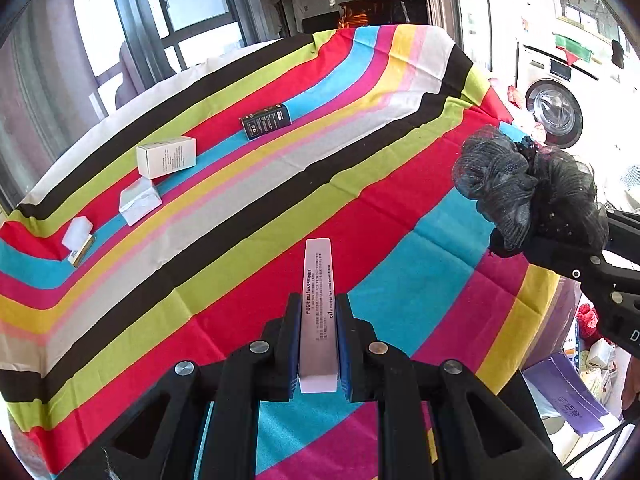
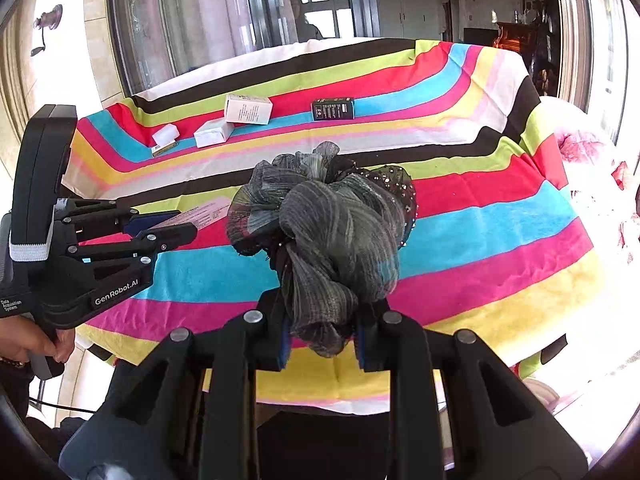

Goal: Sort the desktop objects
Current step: 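Carry the scrunchie and pink tube box to the cardboard box and release both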

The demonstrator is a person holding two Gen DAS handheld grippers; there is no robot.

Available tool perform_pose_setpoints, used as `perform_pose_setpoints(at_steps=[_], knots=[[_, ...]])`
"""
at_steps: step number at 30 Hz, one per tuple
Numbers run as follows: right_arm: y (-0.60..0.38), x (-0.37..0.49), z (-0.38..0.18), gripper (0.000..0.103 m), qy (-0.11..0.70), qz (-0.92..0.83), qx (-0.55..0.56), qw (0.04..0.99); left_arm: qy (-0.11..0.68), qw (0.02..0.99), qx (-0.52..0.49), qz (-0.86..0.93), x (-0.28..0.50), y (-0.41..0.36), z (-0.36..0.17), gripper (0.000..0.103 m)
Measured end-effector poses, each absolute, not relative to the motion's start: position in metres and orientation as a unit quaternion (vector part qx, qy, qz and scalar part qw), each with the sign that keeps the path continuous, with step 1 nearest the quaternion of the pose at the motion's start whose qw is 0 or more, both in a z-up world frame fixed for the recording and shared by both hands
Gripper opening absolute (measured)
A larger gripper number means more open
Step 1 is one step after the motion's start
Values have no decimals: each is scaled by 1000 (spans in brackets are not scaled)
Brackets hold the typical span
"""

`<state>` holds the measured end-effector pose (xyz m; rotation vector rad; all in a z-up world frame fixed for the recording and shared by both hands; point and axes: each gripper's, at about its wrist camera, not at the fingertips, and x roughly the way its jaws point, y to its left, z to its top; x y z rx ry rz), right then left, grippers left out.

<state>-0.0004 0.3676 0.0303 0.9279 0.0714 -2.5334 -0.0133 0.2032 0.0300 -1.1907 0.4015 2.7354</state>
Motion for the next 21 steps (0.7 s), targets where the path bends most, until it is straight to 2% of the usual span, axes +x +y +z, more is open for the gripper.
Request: perform_pose_setpoints(at_steps=[21], knots=[[550, 87, -5, 26, -90, -929, 356, 48, 278, 266, -375, 843, 43, 418, 8, 16]])
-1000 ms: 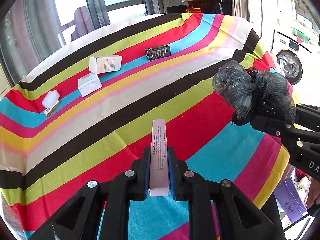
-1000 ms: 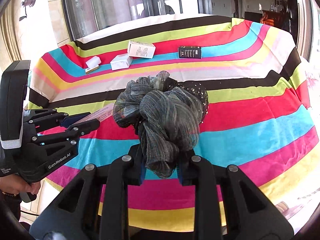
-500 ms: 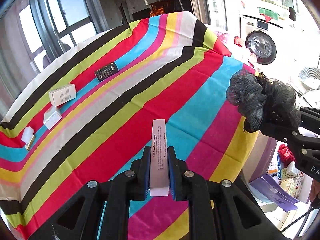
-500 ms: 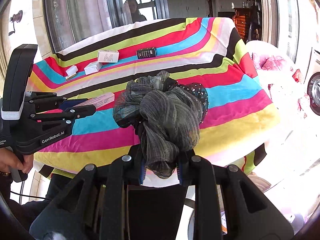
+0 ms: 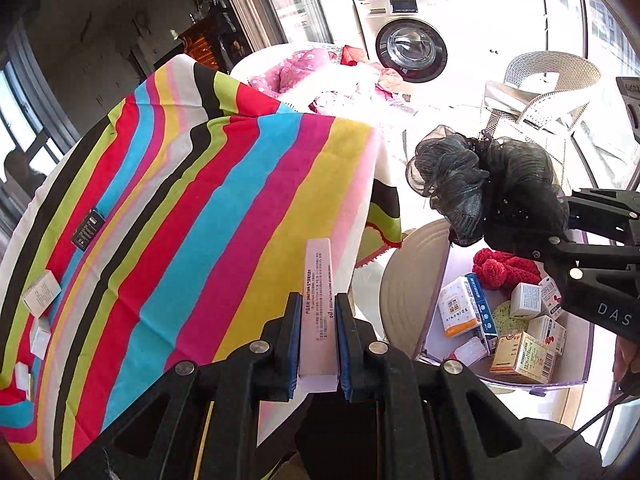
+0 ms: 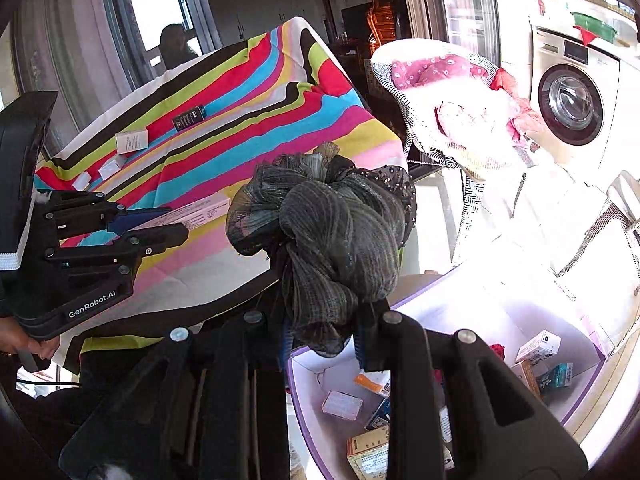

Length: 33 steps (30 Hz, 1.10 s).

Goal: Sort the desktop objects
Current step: 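Carry the scrunchie and pink tube box to the cardboard box and release both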

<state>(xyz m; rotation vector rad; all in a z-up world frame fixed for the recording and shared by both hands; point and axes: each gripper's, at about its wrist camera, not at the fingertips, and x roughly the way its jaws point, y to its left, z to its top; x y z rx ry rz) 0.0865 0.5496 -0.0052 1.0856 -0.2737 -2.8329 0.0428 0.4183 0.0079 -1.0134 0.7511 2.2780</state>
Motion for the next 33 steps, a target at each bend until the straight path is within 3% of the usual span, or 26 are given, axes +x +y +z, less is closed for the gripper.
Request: perform_pose_setpoints(at_steps=[25, 27, 28, 31, 33], knots=[[661, 155, -39, 26, -157, -912, 370, -86, 373, 380, -358, 767, 116, 539, -25, 16], [663, 156, -40, 29, -159, -911, 372, -87, 373, 384, -357, 765, 118, 540, -27, 16], [663, 156, -41, 37, -159, -910, 374, -87, 372, 387, -357, 764, 119, 539, -27, 17], [665, 155, -43, 51, -166, -905, 381, -90, 375, 386, -355, 764, 121, 540, -28, 24], [667, 155, -42, 55, -176, -904, 380, -86, 374, 383, -350, 769, 122, 537, -26, 48]])
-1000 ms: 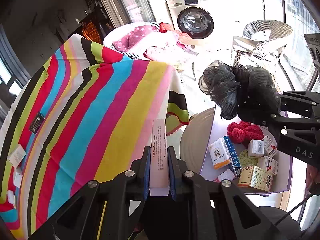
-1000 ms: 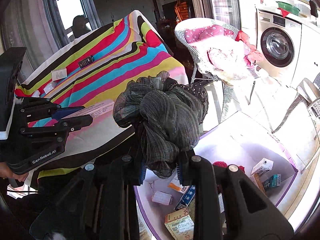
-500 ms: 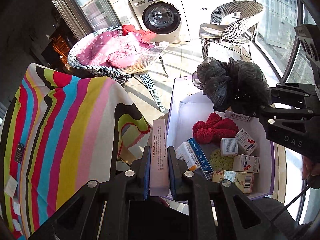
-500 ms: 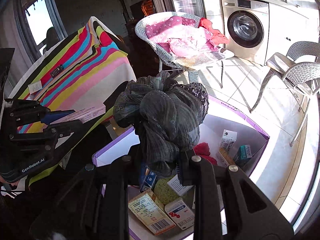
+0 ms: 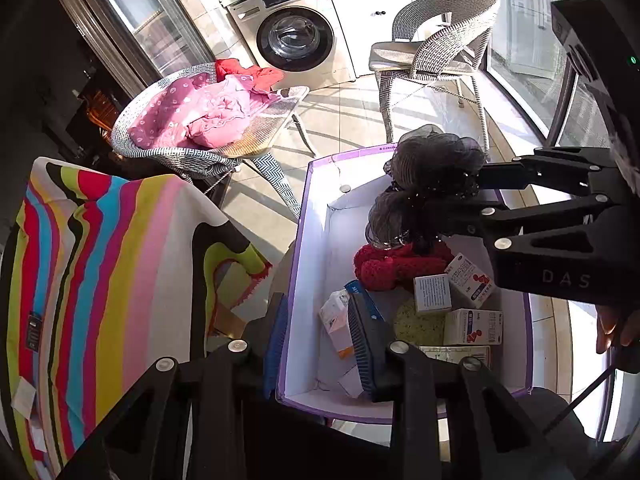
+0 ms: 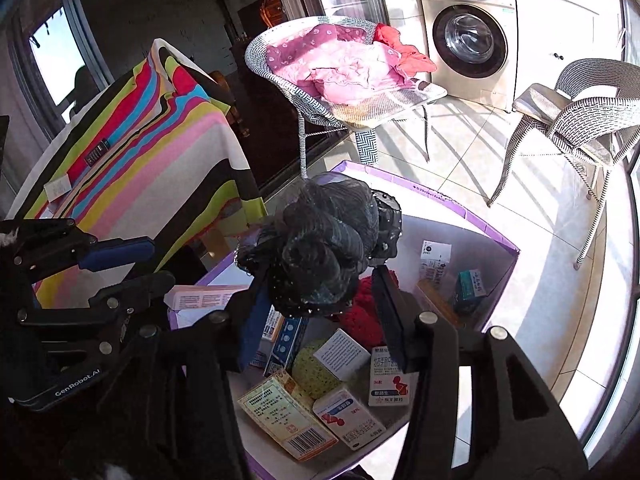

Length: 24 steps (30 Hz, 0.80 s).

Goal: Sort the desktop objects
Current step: 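Carry the scrunchie and pink tube box to the cardboard box and release both, then grasp the white pink-stained box with the right tool while the left grasps the foam block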

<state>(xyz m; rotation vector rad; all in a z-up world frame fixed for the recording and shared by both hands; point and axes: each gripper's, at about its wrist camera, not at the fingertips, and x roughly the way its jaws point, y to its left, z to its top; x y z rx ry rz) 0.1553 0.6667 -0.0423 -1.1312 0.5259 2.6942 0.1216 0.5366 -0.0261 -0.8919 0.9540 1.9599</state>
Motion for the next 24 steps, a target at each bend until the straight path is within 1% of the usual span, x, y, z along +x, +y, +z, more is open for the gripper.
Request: perform_pose_setpoints(at_steps=[1, 2, 3, 4, 6, 8, 13, 16, 19, 24], knots=[[667, 155, -41, 55, 178, 904, -379, 86, 371, 380, -347, 773, 121, 534, -24, 55], [666, 154, -40, 55, 177, 904, -380, 86, 367, 376, -343, 778, 120, 530, -21, 64], [666, 153, -38, 56, 175, 904, -381, 87, 362, 373, -341, 783, 118, 526, -18, 70], [664, 151, -36, 59, 173, 904, -381, 87, 357, 369, -339, 788, 116, 520, -15, 71], [659, 146, -29, 60, 166, 907, -379, 81, 344, 359, -338, 799, 109, 505, -8, 78], [648, 138, -19, 61, 155, 911, -376, 70, 328, 344, -338, 812, 100, 487, -1, 83], [601, 113, 6, 72, 116, 922, -369, 32, 296, 299, -339, 841, 79, 426, 14, 84], [559, 94, 17, 79, 82, 927, -367, -2, 257, 263, -353, 860, 62, 370, 19, 85], [513, 70, 21, 82, 52, 924, -375, -45, 210, 208, -372, 880, 43, 303, 20, 85], [422, 28, 23, 82, 1, 913, -384, -138, 184, 107, -386, 897, 25, 193, 21, 85]])
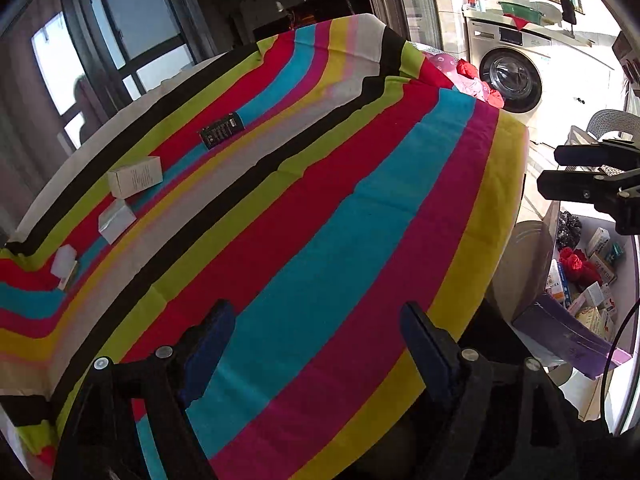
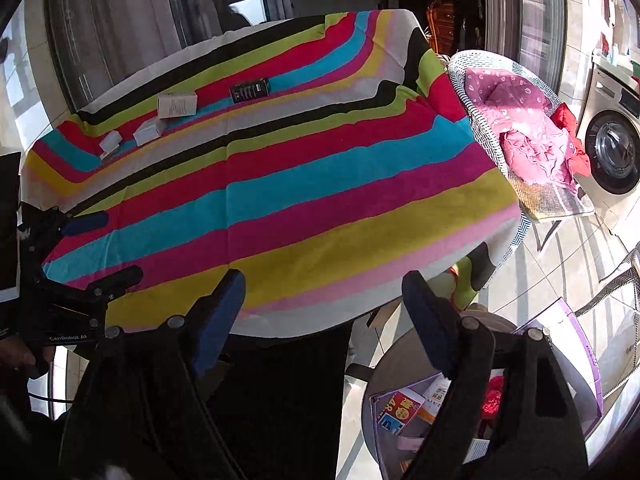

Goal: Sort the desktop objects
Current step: 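Grasp the white pink-stained box with the right tool while the left grasps the foam block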

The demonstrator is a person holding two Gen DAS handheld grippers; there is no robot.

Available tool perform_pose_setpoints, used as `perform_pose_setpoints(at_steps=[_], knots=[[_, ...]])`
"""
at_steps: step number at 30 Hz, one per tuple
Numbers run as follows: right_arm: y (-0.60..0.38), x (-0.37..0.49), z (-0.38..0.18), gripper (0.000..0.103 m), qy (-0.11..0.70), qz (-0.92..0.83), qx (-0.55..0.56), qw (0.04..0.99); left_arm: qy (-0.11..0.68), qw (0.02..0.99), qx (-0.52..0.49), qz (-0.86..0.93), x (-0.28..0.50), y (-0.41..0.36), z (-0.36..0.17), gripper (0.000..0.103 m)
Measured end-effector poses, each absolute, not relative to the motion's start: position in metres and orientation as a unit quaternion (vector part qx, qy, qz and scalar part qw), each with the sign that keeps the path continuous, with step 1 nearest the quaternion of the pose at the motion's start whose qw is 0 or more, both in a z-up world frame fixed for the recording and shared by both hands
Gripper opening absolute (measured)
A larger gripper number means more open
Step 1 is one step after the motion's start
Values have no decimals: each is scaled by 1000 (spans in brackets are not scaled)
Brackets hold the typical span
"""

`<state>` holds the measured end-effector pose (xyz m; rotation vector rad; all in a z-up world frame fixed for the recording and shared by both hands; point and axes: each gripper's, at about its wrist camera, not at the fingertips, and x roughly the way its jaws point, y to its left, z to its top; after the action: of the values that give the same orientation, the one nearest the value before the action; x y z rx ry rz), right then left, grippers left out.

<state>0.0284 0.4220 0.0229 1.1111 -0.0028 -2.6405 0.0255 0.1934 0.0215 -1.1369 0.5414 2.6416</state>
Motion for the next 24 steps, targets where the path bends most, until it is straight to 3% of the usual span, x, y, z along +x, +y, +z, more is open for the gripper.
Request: perform_pose_setpoints(at_steps=[7, 12, 24], knots=[[274, -51, 34, 94, 18, -878, 382, 286, 81, -15, -407, 910, -19, 39, 27, 85], [154, -124, 17, 94, 62, -840, 415, 343, 32, -93, -409, 907, -69, -53, 22, 85], [-10, -239, -19, 97, 95, -822, 455, 329, 21, -143, -393, 908, -197, -159, 29, 85]])
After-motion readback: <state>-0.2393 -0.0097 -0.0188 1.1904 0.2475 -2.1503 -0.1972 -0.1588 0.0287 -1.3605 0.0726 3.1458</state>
